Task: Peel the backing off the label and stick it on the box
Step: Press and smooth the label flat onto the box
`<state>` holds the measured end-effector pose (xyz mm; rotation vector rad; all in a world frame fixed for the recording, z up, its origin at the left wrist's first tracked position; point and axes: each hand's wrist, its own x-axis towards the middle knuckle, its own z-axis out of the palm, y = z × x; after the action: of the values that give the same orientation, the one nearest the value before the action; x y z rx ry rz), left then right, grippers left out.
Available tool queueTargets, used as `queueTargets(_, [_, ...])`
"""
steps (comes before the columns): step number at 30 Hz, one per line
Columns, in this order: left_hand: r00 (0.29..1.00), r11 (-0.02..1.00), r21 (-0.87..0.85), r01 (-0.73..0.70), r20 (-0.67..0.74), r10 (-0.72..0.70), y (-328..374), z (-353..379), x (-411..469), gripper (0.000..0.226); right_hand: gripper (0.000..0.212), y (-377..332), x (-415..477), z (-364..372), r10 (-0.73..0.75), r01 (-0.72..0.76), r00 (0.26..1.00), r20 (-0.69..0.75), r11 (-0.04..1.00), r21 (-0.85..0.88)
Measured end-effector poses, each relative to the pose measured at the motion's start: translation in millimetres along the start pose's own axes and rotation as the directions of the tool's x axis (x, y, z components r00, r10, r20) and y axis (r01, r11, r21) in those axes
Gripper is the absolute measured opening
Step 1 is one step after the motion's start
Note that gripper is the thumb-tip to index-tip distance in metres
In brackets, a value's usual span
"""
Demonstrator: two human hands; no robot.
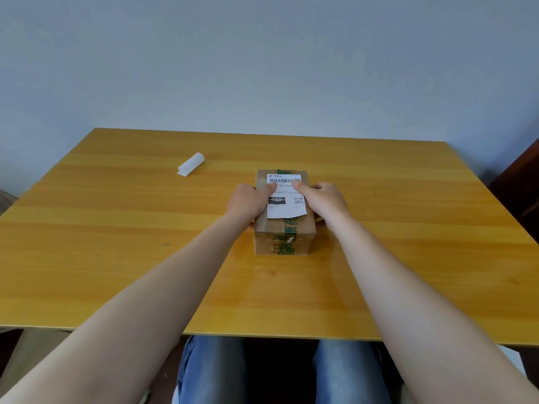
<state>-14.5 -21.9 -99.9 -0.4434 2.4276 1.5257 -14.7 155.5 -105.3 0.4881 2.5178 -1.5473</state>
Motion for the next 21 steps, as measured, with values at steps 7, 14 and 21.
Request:
queueTargets(7, [0.999,0.998,-0.058,0.009,0.037,-0.007,0,1,2,0.051,0.051,-1,-1,-1,0.013,-0.013,1.0,0.025,1.0,0.024])
queueTargets(14, [0.993,0.999,-0.015,-0.04,0.106,0.042,4,4,-10,0.034,0.051,-5,-8,-1,0.001,-0.003,0.991,0.132,1.0,0.011])
queueTargets(21, [0.99,0.997,-0.049,-0.051,0.128,0.057,-1,2,-14,0.027,0.054,-3,-10,4,0.009,-0.015,0.992,0.123,0.999,0.052])
